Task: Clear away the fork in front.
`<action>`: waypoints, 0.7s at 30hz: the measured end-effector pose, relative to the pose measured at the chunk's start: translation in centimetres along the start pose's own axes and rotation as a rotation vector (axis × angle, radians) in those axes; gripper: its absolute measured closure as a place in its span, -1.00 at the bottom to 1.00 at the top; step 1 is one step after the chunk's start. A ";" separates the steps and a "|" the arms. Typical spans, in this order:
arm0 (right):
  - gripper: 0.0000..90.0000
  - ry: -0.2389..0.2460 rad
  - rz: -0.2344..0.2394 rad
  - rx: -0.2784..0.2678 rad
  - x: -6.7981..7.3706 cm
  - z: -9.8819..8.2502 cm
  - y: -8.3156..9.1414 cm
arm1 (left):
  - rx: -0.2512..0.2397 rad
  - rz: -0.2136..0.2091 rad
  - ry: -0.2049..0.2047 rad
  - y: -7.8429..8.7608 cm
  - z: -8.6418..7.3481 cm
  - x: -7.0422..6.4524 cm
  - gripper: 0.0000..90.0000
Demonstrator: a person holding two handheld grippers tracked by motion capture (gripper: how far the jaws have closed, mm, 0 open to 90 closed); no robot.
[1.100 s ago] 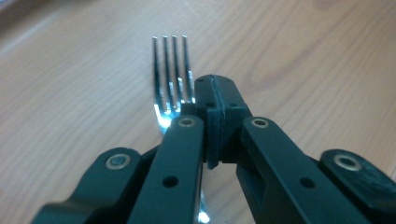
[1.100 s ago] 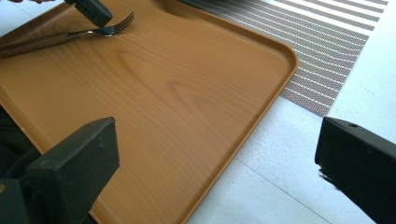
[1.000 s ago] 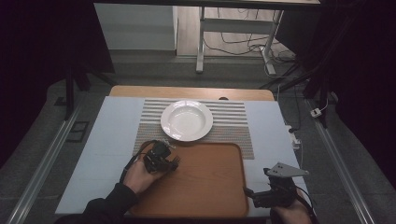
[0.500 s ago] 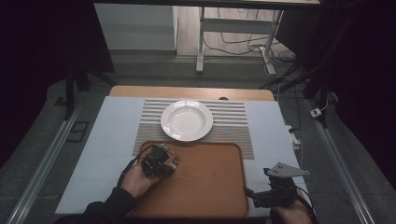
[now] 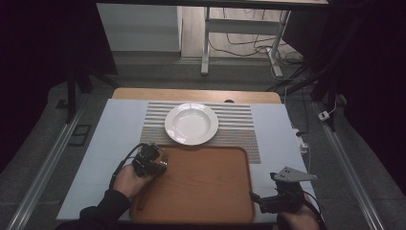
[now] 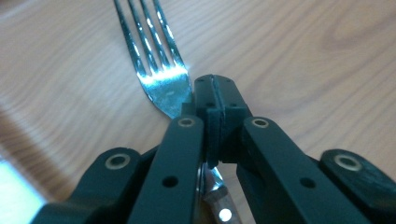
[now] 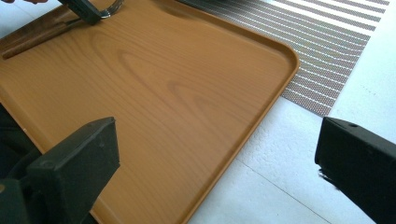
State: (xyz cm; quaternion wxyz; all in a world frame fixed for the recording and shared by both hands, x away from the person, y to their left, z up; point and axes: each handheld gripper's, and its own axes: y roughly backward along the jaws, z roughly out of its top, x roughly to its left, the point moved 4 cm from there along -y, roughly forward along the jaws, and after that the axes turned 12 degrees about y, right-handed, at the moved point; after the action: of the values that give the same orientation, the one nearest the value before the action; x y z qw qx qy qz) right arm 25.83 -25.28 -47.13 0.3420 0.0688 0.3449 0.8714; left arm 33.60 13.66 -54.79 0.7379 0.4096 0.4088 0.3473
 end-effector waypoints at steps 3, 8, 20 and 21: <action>-1.00 -0.002 0.001 -0.001 0.0 0.0 0.0 | -0.005 0.017 0.017 0.3 -0.1 0.7 0.95; -1.00 -0.002 0.002 0.000 0.0 0.0 0.0 | -0.011 0.042 0.044 0.6 -0.1 1.6 0.94; -0.99 -0.005 0.006 0.000 0.0 0.0 0.0 | -0.110 -0.028 0.029 2.8 -0.4 1.6 0.54; -0.99 -0.003 0.004 0.002 0.0 0.0 0.0 | -0.133 -0.034 0.016 3.2 -0.5 1.6 0.46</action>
State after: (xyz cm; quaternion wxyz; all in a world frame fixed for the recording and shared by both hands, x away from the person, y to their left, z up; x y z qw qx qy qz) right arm 25.87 -25.25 -47.14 0.3405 0.0710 0.3451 0.8717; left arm 33.22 16.53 -52.63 0.7660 0.3501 0.3974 0.3644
